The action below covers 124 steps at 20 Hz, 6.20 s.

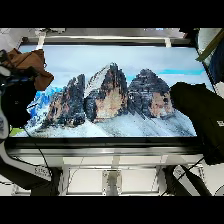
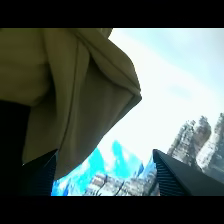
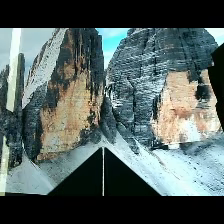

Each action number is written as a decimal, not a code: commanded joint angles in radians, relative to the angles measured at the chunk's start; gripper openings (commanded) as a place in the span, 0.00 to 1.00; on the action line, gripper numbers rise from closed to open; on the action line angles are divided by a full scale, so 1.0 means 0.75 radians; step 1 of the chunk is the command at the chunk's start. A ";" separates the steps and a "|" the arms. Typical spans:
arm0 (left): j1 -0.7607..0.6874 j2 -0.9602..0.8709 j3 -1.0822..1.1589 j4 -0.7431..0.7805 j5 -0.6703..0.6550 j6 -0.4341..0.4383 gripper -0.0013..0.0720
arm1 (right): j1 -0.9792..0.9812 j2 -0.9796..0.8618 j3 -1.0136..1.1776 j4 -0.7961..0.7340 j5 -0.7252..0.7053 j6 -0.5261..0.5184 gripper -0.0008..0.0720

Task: Fold the clothes and pants, and hang the long-sleeved shirts on hangers.

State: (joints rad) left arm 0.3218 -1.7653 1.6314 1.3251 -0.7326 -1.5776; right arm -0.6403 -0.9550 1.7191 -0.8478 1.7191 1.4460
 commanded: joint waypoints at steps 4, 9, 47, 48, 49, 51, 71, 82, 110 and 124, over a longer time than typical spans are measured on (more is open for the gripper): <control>-0.052 -0.229 0.154 0.297 0.083 -0.416 0.97 | 0.001 -0.002 0.001 -0.003 -0.004 0.004 0.02; -0.034 -0.278 0.154 0.287 0.187 -0.415 0.96 | 0.001 -0.002 0.001 -0.004 -0.052 0.004 0.02; -1.980 0.296 0.012 0.311 0.111 -0.180 0.39 | 0.002 -0.165 -0.009 -0.095 -0.256 -0.175 0.02; -1.934 0.337 0.012 0.359 0.068 -0.180 0.95 | 0.002 -0.176 -0.010 -0.069 -0.255 -0.175 0.03; -1.869 0.392 0.012 0.410 -0.009 -0.180 0.96 | 0.002 -0.187 -0.010 -0.042 -0.256 -0.175 0.04; -1.697 0.506 0.012 0.565 -0.234 -0.180 0.96 | 0.002 -0.215 -0.016 0.038 -0.255 -0.175 0.05; 0.019 0.038 -0.044 0.066 -0.313 0.100 0.96 | 0.855 -0.562 -0.067 -0.237 -0.290 0.004 0.78; -0.047 -0.372 0.256 -0.040 -0.119 0.168 0.96 | 0.855 -0.562 -0.067 -0.237 -0.294 0.147 0.77; -1.785 0.435 -0.014 -0.352 -0.403 0.378 0.21 | 0.626 -0.561 -0.067 -0.670 -0.216 -0.060 0.77; -0.524 0.559 -0.354 0.363 -0.682 -0.138 0.75 | 0.472 -0.563 -0.068 -0.362 -0.234 -0.073 0.77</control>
State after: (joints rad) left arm -0.3321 -1.3476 1.4906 1.7508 -1.2995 -1.6726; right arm -0.3218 -1.3766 1.6688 -1.1370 1.5440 1.3941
